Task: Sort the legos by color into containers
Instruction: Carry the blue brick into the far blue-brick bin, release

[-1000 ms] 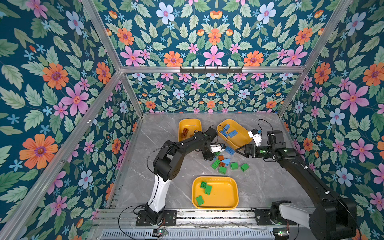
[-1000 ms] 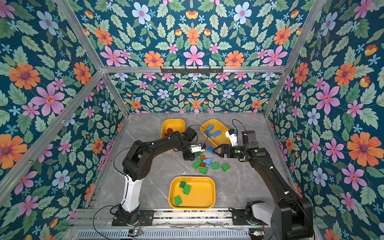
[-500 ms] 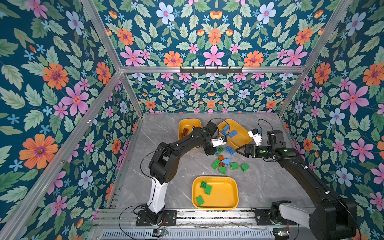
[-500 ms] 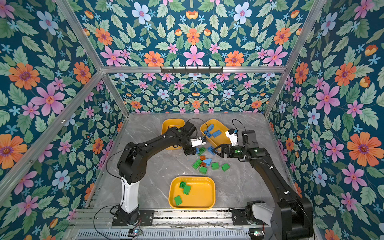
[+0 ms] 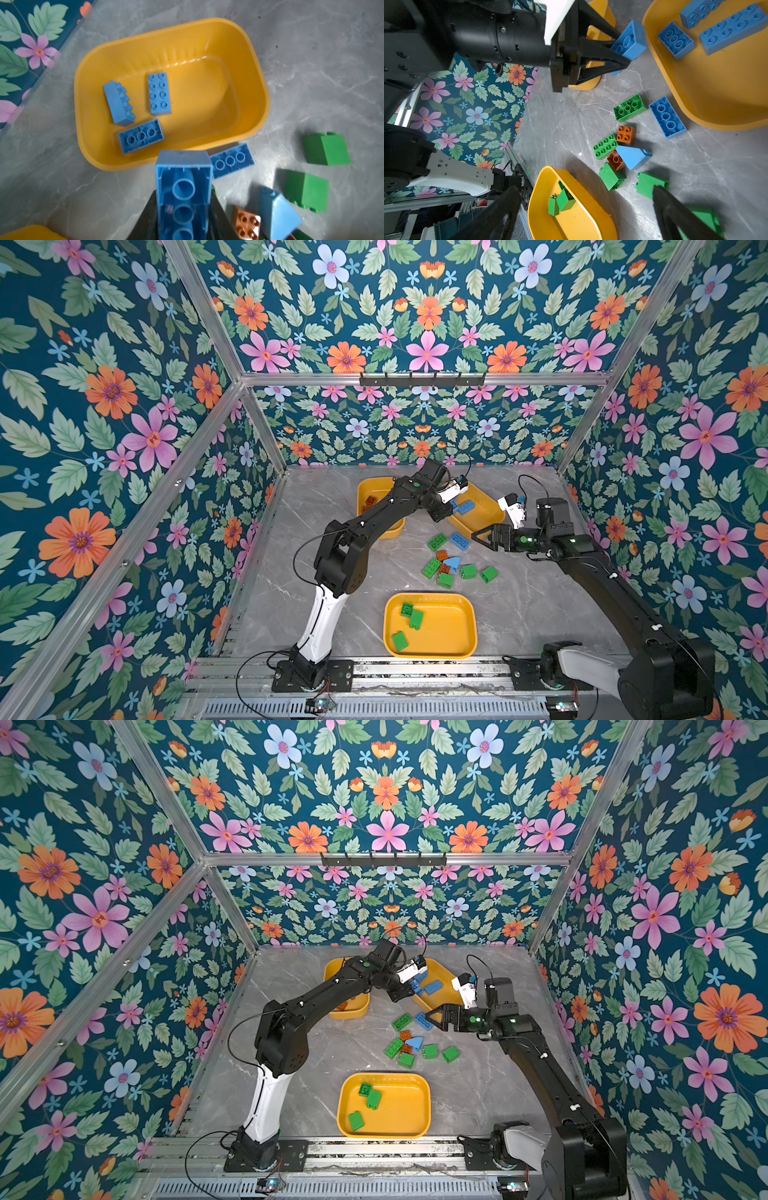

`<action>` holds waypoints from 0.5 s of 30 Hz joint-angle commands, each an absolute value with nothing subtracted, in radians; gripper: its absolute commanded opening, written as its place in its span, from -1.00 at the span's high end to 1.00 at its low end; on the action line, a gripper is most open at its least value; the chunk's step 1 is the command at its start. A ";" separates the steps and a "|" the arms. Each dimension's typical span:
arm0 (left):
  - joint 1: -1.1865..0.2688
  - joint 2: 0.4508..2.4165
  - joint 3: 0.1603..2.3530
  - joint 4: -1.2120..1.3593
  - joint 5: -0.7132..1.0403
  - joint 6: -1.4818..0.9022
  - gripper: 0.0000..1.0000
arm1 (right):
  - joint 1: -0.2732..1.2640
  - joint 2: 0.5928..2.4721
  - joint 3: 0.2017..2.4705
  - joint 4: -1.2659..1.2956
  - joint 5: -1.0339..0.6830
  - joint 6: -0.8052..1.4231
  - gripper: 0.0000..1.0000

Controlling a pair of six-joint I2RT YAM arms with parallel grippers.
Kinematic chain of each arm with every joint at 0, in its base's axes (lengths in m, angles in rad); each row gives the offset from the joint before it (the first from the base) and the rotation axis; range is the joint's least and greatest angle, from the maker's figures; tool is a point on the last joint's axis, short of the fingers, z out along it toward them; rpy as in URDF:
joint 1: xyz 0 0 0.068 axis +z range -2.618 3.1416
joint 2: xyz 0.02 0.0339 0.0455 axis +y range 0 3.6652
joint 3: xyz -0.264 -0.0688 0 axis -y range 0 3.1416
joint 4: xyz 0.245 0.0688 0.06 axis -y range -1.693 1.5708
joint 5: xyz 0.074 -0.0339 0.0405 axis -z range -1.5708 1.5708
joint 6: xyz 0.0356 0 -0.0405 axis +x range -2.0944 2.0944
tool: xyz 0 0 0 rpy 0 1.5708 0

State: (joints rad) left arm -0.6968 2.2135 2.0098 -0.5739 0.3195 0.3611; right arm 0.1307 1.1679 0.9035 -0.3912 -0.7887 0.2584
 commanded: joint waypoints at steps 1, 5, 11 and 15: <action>-0.690 2.255 2.048 -0.424 0.320 0.279 0.53 | 0.131 1.163 0.916 -0.382 -0.785 0.261 -0.98; -0.689 2.309 2.065 -0.279 0.295 0.221 0.53 | 0.132 1.160 0.925 -0.394 -0.781 0.254 -0.98; -0.689 2.384 2.091 -0.111 0.289 0.140 0.52 | 0.131 1.159 0.927 -0.402 -0.777 0.253 -0.98; -0.689 2.442 2.142 -0.083 0.303 0.110 0.43 | 0.131 1.156 0.925 -0.403 -0.774 0.252 -0.98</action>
